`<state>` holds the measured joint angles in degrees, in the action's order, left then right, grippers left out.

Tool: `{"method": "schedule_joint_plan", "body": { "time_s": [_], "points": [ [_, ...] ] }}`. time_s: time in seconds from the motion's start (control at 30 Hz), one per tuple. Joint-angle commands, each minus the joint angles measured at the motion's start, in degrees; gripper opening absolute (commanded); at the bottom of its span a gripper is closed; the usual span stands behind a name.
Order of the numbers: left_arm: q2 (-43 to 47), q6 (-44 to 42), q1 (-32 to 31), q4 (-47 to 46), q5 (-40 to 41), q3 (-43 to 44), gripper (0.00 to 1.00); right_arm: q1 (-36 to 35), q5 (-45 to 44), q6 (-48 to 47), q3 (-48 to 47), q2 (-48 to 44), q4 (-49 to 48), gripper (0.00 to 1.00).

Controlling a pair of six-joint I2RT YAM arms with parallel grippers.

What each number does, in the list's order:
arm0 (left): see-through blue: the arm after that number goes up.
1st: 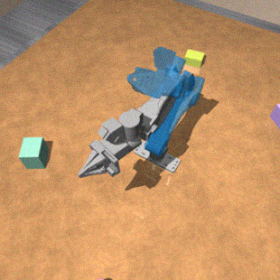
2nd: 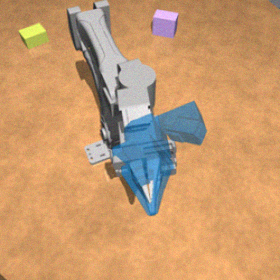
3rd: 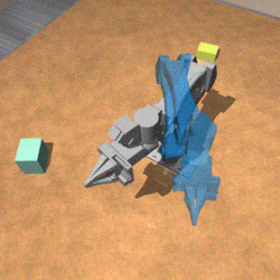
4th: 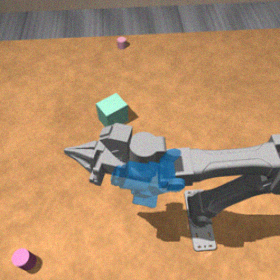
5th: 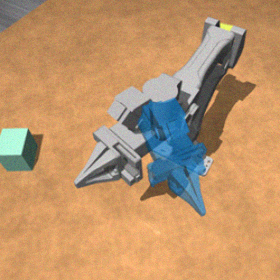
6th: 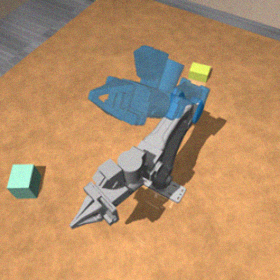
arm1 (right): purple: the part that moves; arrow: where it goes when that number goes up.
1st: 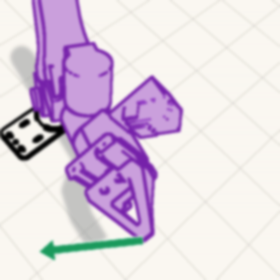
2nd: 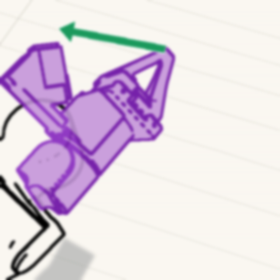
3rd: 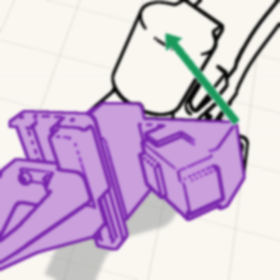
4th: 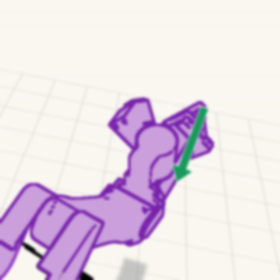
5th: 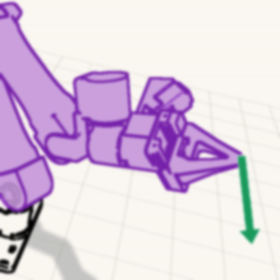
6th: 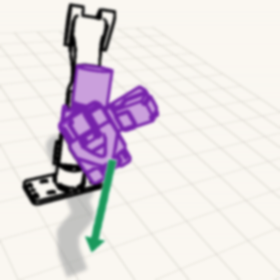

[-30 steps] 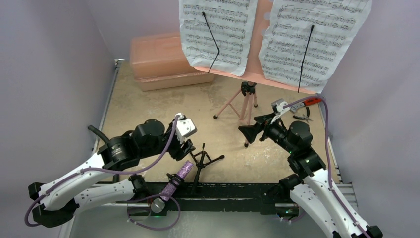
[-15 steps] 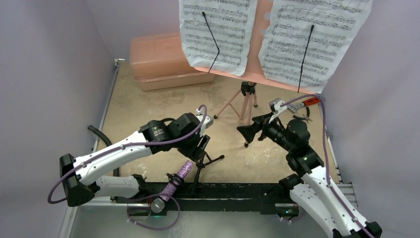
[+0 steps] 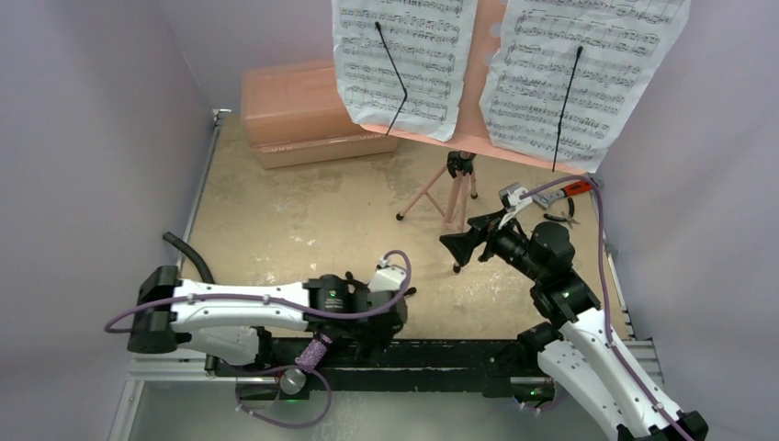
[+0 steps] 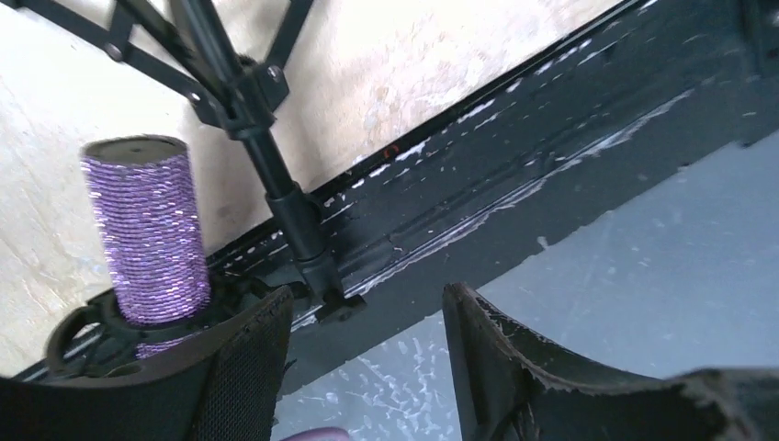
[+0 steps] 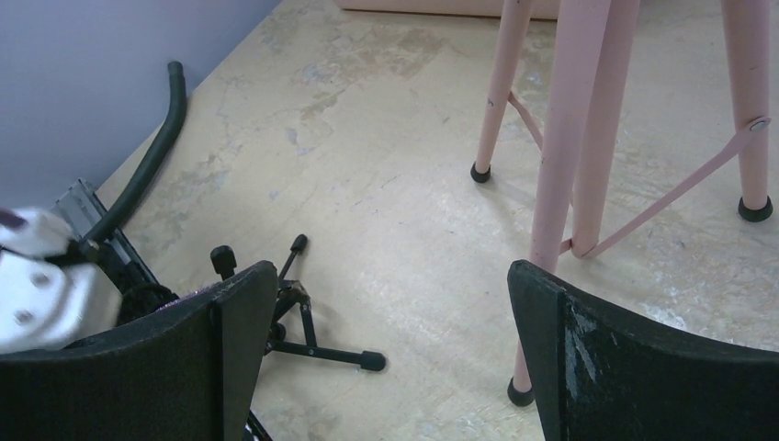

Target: Set up the instrument practice props

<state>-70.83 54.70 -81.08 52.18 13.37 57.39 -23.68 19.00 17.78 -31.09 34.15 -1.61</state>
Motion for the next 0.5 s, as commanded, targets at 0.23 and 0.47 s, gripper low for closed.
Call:
{"method": "schedule_joint_plan", "body": {
  "time_s": [0.23,0.47],
  "points": [
    [-5.8,10.3,-5.1,-2.7,9.5,-5.3,0.6,0.0,0.5,-1.1,0.0,-0.8,0.0,0.98],
    [-8.9,8.7,-5.2,-8.5,7.2,-11.0,0.58,0.0,0.4,-1.2,-0.5,0.0,-0.6,0.98]
  ]
}}
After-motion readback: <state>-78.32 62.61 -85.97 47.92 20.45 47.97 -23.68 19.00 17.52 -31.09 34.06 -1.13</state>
